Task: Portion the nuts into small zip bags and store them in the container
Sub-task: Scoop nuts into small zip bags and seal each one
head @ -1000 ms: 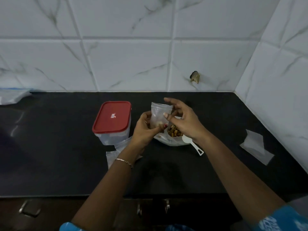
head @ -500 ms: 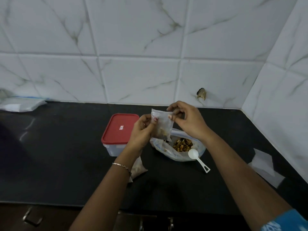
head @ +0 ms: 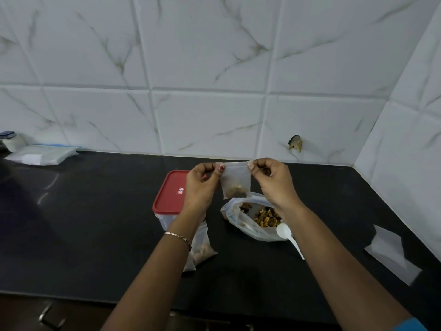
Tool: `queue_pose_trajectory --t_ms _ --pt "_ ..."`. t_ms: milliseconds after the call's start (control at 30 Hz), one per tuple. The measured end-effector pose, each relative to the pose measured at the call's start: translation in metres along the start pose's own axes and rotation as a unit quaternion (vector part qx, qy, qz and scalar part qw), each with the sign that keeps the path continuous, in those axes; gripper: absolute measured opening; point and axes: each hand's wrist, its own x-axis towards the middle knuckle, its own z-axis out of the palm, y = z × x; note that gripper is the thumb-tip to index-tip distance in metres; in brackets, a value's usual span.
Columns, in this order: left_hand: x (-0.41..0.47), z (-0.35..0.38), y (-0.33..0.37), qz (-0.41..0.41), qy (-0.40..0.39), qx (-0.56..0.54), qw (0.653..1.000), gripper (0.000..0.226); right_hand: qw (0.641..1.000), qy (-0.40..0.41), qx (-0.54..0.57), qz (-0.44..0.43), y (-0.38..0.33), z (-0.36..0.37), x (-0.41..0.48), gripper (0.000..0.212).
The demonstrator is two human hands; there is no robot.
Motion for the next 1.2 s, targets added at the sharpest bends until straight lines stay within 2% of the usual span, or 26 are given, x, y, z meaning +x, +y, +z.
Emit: queue_pose_trajectory --t_ms 133,300,433,567,800,933,1200 --pt "0.002 -0.006 0.002 -0.001 -0.002 0.031 1.0 0.009 1.0 -0.013 -0.025 -0.001 0.001 0.003 0.002 0.016" --pt "0.001 -0.005 0.011 0.007 -0.016 0.052 0.998 0.011 0.998 -0.057 0.03 0.01 0.005 0.005 -0.004 0.017" --pt "0.0 -0.005 0.013 0.007 -0.037 0.038 0.999 0.017 0.999 -0.014 0.029 -0.003 0.003 0.009 -0.007 0.01" --pt "-0.004 -0.006 0.012 -0.007 -0.074 0.006 0.997 0.034 0.999 0.015 0.033 -0.024 -0.002 0.007 -0.009 0.01" --pt "-0.005 0.001 0.011 -0.005 -0.071 0.001 0.997 0.004 0.998 -0.012 0.056 0.012 -0.002 0.006 -0.016 0.014" --pt "-0.011 0.005 0.013 0.001 -0.089 0.0 0.996 0.005 0.998 -0.018 0.053 0.017 -0.002 0.009 -0.018 0.016" --pt "-0.019 0.008 0.012 -0.001 -0.078 -0.011 0.997 0.009 0.999 -0.031 0.023 0.024 0.001 0.017 -0.02 0.02"
